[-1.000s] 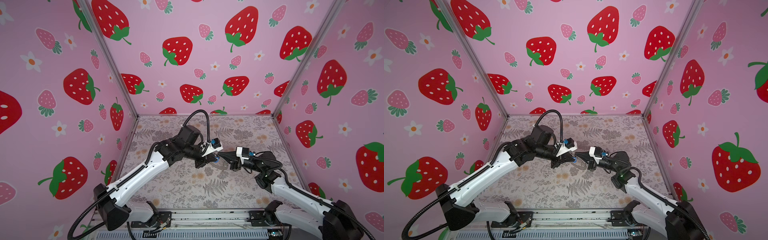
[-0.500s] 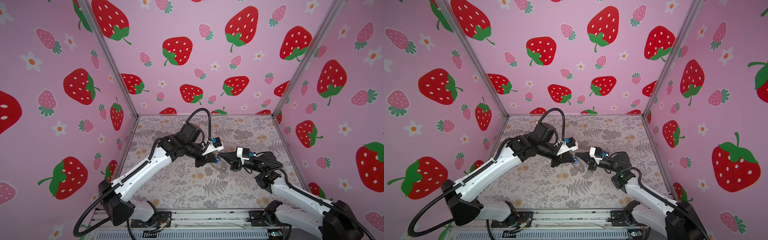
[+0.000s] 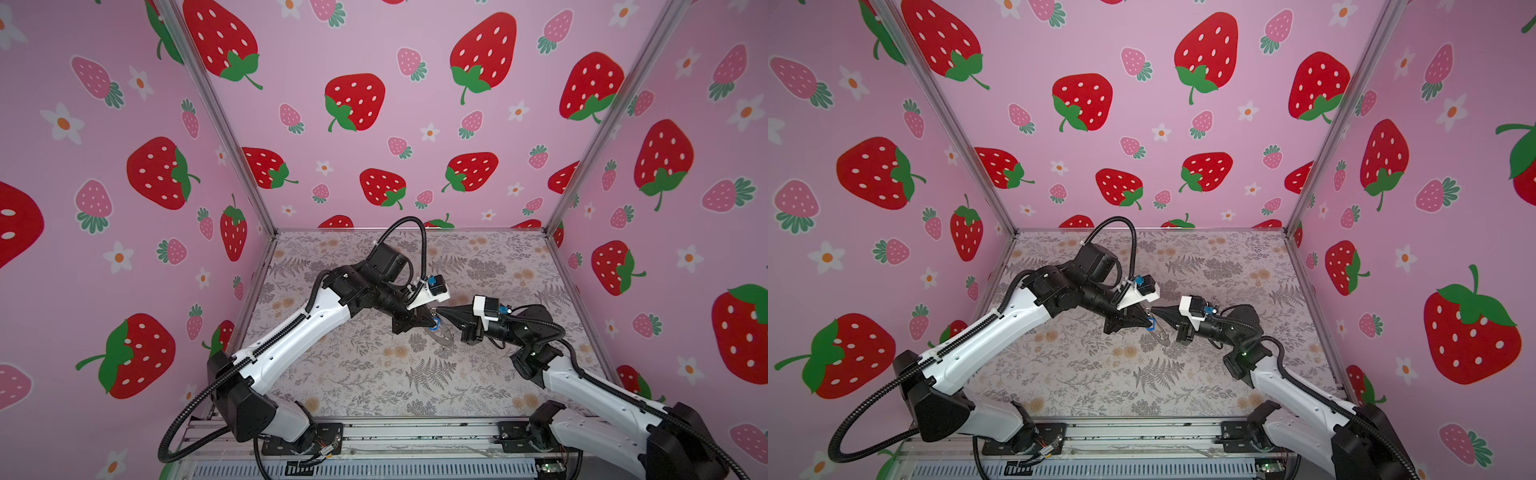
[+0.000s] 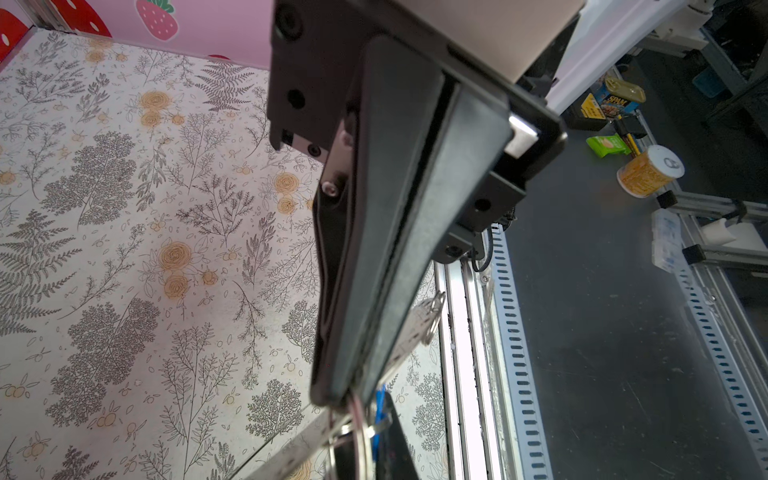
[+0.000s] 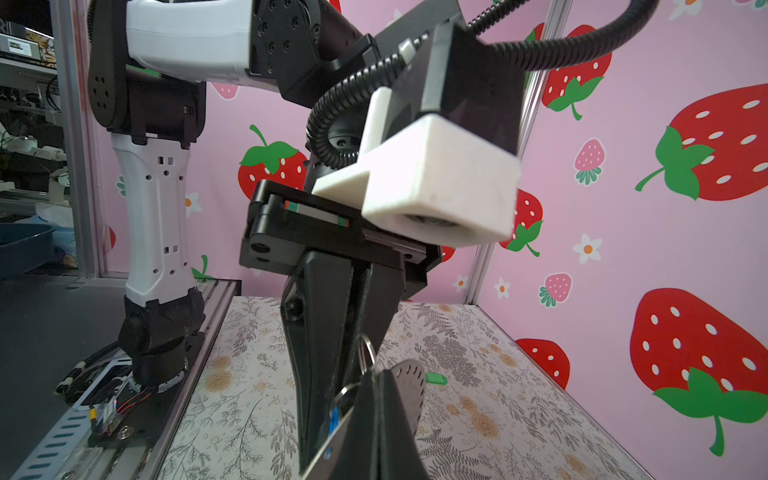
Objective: Put the keys on the keyring
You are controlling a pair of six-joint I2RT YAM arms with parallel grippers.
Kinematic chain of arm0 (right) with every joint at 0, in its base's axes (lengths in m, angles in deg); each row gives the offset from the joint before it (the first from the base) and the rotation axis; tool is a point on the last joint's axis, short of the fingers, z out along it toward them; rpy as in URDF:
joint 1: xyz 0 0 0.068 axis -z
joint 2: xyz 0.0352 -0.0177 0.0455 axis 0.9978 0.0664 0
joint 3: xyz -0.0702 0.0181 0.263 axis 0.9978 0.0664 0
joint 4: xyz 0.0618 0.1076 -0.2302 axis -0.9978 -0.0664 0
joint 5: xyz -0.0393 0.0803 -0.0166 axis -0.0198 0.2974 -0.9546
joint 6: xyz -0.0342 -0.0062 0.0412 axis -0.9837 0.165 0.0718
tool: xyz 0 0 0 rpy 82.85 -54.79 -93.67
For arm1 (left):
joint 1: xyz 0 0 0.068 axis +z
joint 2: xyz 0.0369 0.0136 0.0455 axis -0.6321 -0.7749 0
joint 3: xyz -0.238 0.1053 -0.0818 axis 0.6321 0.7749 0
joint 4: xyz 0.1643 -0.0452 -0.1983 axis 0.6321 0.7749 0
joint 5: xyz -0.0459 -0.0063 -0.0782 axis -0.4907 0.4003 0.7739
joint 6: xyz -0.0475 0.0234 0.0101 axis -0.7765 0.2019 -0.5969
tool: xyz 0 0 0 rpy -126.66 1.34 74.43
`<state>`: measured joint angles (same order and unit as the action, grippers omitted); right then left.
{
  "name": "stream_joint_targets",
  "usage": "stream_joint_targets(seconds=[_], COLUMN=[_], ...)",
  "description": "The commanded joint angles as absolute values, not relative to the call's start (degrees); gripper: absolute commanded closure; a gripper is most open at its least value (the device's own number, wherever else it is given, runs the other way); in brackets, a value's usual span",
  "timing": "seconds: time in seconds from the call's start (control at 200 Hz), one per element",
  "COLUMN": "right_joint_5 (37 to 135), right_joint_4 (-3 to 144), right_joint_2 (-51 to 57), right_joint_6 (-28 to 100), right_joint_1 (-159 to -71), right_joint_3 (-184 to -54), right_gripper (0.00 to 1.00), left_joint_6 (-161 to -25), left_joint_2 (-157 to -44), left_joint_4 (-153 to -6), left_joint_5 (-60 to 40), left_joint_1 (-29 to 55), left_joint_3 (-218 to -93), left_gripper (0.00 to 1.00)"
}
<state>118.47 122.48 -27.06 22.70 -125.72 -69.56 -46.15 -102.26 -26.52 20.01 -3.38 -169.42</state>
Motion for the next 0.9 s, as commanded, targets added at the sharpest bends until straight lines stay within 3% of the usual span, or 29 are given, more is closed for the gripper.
stream_joint_targets(seconds=[0.0, 0.895], right_joint_5=[115.48, 116.9], right_joint_4=[124.95, 109.41], right_joint_2=[-28.27, -31.35], right_joint_6=[22.12, 11.37], right_joint_1=[-125.3, -125.31], right_joint_3=[-69.58, -70.93], right_gripper=[1.0, 1.0], left_joint_6=[-44.98, -41.43], left_joint_2=[-103.83, -105.29], left_joint_4=[-23.34, -11.53], left_joint_5=[23.53, 13.15], left_joint_1=[-3.86, -3.16], left_joint_3=[-171.77, -179.31], left_gripper=[1.0, 1.0])
